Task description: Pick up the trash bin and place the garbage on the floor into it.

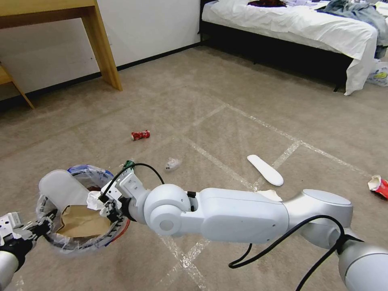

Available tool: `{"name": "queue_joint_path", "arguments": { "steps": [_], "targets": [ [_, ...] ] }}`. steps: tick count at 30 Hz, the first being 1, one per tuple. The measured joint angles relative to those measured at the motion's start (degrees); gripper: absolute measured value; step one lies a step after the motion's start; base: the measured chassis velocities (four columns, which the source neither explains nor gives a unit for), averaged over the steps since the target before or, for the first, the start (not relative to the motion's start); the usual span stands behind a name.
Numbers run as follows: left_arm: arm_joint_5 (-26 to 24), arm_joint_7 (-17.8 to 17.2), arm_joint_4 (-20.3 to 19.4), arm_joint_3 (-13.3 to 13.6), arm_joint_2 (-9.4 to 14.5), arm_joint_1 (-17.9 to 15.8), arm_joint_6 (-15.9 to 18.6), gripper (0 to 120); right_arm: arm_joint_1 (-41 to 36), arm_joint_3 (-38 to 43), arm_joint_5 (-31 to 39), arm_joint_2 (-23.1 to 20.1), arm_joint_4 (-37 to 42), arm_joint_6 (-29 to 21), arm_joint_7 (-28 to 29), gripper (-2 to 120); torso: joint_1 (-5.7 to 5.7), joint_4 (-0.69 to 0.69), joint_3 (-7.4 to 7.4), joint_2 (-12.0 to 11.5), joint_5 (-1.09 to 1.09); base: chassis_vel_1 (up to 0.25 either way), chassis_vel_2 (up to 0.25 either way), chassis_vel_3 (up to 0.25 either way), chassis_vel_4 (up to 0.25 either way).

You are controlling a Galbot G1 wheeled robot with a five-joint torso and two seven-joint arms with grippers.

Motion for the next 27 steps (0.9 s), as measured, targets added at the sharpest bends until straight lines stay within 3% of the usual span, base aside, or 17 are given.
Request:
{"name": "queue_joint_path", "arguments": {
  "steps": [27],
  "targets": [
    [0.64, 0.17, 1.2, 0.85, -0.81, -0.84, -0.01, 1, 0.89, -0.85, -0.13, 2.19, -0.26, -0.25, 1.05, 2, -0.01, 0.0, 0.0, 0.0, 0.0, 0.0, 0.0, 0.0, 0.0]
  ]
}}
